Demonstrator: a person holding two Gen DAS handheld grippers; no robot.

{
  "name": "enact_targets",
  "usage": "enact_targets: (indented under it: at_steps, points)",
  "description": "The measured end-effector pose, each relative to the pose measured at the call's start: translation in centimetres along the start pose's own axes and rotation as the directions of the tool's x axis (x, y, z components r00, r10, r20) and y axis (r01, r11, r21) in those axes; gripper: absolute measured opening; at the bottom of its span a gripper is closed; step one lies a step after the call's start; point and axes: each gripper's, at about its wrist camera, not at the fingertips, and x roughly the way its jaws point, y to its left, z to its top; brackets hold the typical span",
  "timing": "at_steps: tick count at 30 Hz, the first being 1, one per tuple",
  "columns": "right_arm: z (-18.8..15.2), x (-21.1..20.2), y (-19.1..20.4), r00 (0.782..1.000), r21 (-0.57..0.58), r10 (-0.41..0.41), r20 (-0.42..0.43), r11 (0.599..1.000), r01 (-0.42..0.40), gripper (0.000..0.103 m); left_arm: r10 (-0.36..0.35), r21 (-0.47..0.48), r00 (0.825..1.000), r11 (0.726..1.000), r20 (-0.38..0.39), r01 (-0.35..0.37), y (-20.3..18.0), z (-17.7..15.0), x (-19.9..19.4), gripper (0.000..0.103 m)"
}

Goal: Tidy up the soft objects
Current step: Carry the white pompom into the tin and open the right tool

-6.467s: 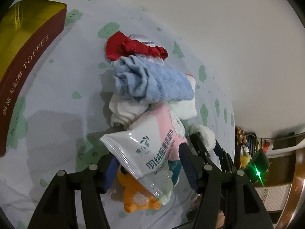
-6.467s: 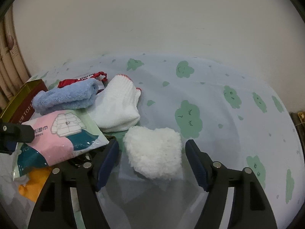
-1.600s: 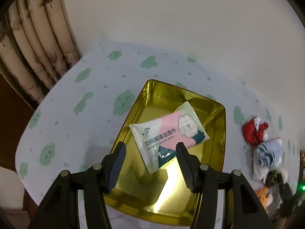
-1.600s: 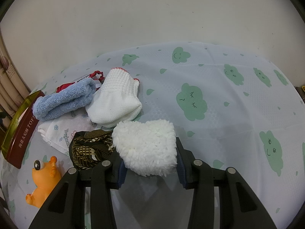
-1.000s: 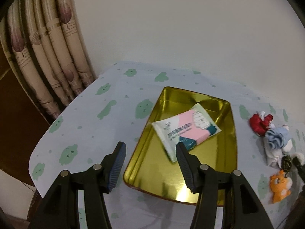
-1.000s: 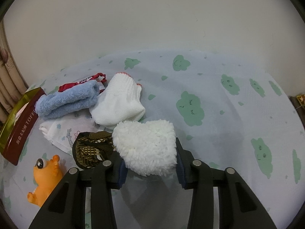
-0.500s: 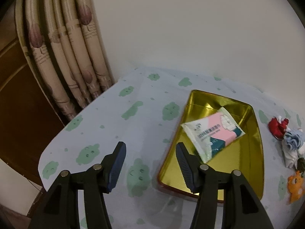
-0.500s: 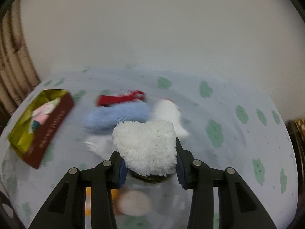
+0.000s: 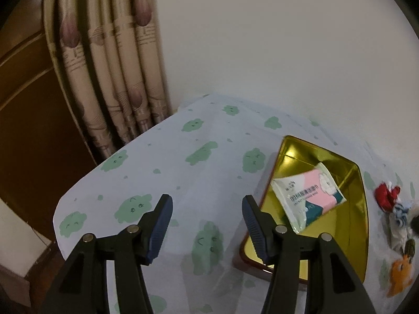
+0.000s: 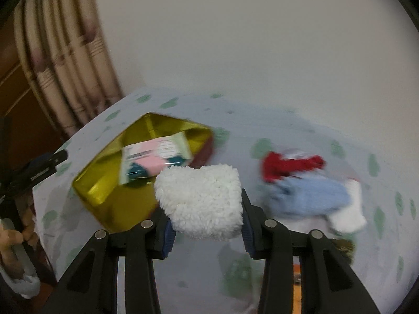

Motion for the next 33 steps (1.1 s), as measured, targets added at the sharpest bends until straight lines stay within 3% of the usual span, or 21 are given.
enact_targets:
  at_steps: [7,12,16,28,31,33]
  points:
    - [1.0,3.7,6.3,0.997,-0.102,0.063,-0.037,0.993,-0.067,0.038,0.044,-0.063,0.999,0.997,-0.028,-0.046,1.5,0.0,0.7,0.057]
    - [1.6,5.8,8.9,0.997,-0.158,0.062,-0.052,0.985,-0.069,0.039,0.048,-0.050,0.998,0.997,-0.038,-0.050,1.3,0.0,1.0,0.057]
    - [1.8,7.2,9.8,0.996,-0.168,0.051,-0.073,0.984,-0.063,0.039,0.054,-0.044,0.998,0.998,-0.014,-0.055,1.1,0.1,0.6,0.057]
    - [1.8,8.7,10.5,0.995,-0.179,0.030,-0.092,0.983,-0.047,0.041,0.049,-0.058,0.998,0.997,-0.049,-0.052,1.4,0.1,1.2,0.057]
    - [2.0,8.9,10.4,0.995,-0.169,0.030,-0.092,0.985,-0.045,0.051,0.049,-0.058,0.998,0.997,-0.049,-0.052,1.4,0.1,1.2,0.057]
    - [2.0,8.7,10.4,0.997,-0.162,0.020,-0.076,0.986,-0.032,0.070,0.047,-0.059,0.998,0.997,-0.047,-0.050,1.4,0.2,1.3,0.057]
